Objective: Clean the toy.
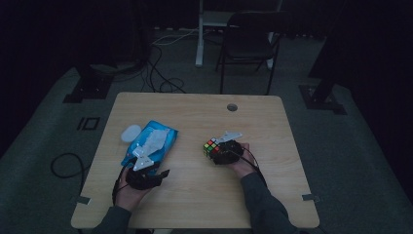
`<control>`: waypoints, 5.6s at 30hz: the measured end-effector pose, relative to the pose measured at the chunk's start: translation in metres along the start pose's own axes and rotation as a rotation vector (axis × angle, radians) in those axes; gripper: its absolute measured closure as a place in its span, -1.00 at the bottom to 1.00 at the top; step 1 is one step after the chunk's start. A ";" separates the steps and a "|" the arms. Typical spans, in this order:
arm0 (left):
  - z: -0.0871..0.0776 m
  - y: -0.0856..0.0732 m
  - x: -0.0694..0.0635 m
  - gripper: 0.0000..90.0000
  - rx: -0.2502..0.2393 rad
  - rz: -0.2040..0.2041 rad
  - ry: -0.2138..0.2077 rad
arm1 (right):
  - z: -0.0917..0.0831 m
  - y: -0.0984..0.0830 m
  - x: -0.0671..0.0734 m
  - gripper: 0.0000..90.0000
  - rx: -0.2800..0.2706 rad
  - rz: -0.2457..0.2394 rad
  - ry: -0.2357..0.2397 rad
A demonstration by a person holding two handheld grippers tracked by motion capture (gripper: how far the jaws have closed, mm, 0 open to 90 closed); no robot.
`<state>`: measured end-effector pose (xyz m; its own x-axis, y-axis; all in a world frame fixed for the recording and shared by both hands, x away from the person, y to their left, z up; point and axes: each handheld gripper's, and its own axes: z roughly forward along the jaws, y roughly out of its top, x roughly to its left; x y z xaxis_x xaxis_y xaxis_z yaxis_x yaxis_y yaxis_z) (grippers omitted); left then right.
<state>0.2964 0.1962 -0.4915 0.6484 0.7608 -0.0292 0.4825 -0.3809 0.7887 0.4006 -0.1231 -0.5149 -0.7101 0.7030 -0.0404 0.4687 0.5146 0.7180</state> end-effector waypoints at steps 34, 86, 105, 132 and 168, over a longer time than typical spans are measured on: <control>0.012 0.037 0.052 0.19 0.080 0.074 0.250 | -0.001 -0.006 -0.003 -0.24 -0.007 0.025 0.011; 0.008 0.048 0.066 0.01 0.030 0.004 0.116 | -0.001 -0.008 -0.002 -0.24 -0.012 0.024 0.010; 0.027 0.041 0.081 0.47 0.079 -0.086 0.129 | -0.001 -0.008 -0.002 -0.24 -0.013 0.024 0.009; 0.031 0.041 0.082 0.92 0.073 -0.094 0.155 | -0.001 -0.008 -0.003 -0.24 -0.016 0.023 0.010; 0.035 0.037 0.074 0.87 0.078 -0.077 0.183 | -0.001 -0.009 -0.003 -0.24 -0.017 0.020 0.012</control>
<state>0.3829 0.2200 -0.4855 0.4933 0.8694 0.0297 0.5755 -0.3518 0.7383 0.3980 -0.1303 -0.5199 -0.7068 0.7072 -0.0173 0.4741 0.4916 0.7305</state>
